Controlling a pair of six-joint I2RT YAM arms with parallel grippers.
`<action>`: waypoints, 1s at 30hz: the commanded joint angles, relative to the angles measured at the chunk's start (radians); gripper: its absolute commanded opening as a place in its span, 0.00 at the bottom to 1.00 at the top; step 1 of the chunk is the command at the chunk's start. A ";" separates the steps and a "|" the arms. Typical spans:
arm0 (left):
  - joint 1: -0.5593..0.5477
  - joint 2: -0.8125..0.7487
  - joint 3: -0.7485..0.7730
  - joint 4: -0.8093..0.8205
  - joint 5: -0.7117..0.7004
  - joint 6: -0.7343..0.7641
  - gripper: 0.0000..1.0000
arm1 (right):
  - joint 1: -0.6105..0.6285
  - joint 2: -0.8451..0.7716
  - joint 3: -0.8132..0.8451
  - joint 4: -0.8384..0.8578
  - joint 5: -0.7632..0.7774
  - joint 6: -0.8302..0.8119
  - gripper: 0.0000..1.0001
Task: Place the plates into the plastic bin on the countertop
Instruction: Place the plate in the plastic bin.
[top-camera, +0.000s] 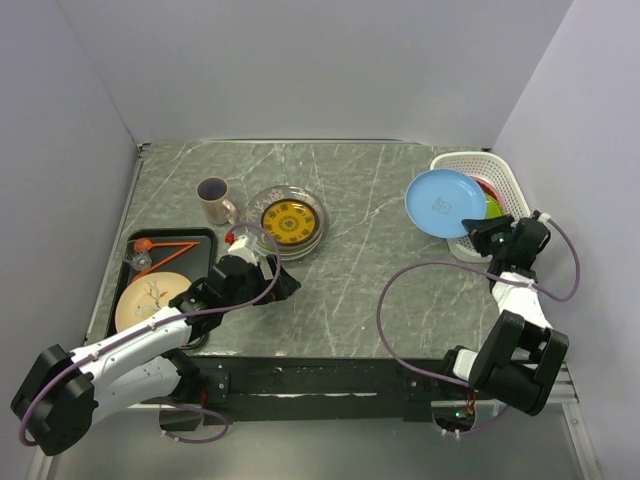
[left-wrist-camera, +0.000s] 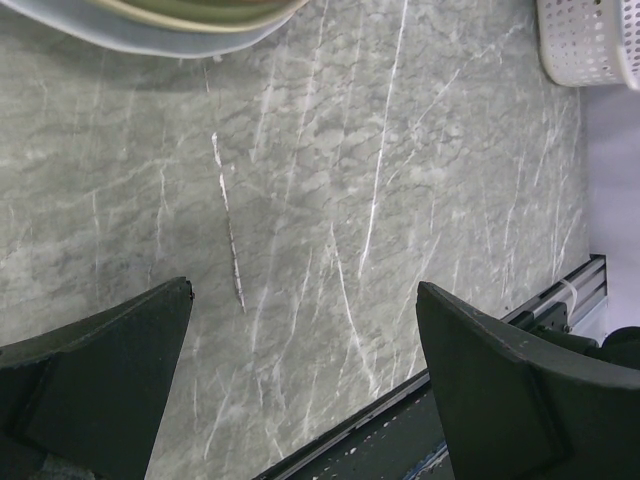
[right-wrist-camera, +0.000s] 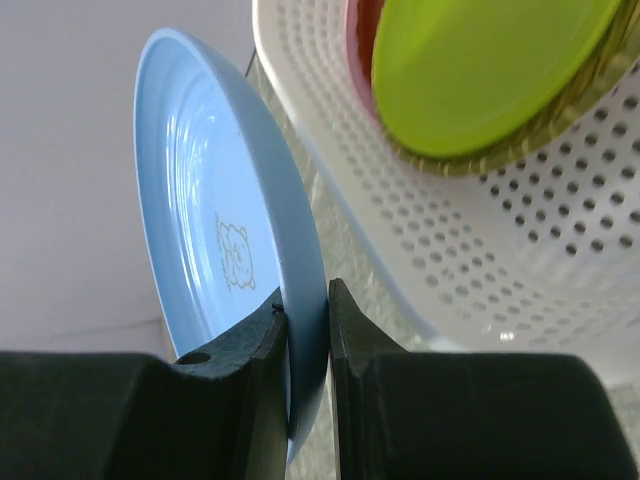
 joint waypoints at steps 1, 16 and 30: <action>-0.002 -0.027 0.010 0.007 0.002 0.022 0.99 | -0.026 0.037 0.098 0.034 0.053 0.041 0.00; -0.002 -0.043 0.033 -0.070 0.000 0.034 0.99 | -0.066 0.066 0.105 0.059 0.275 0.184 0.00; -0.004 -0.060 0.011 -0.061 0.002 0.025 0.99 | -0.082 0.092 0.097 0.083 0.337 0.232 0.00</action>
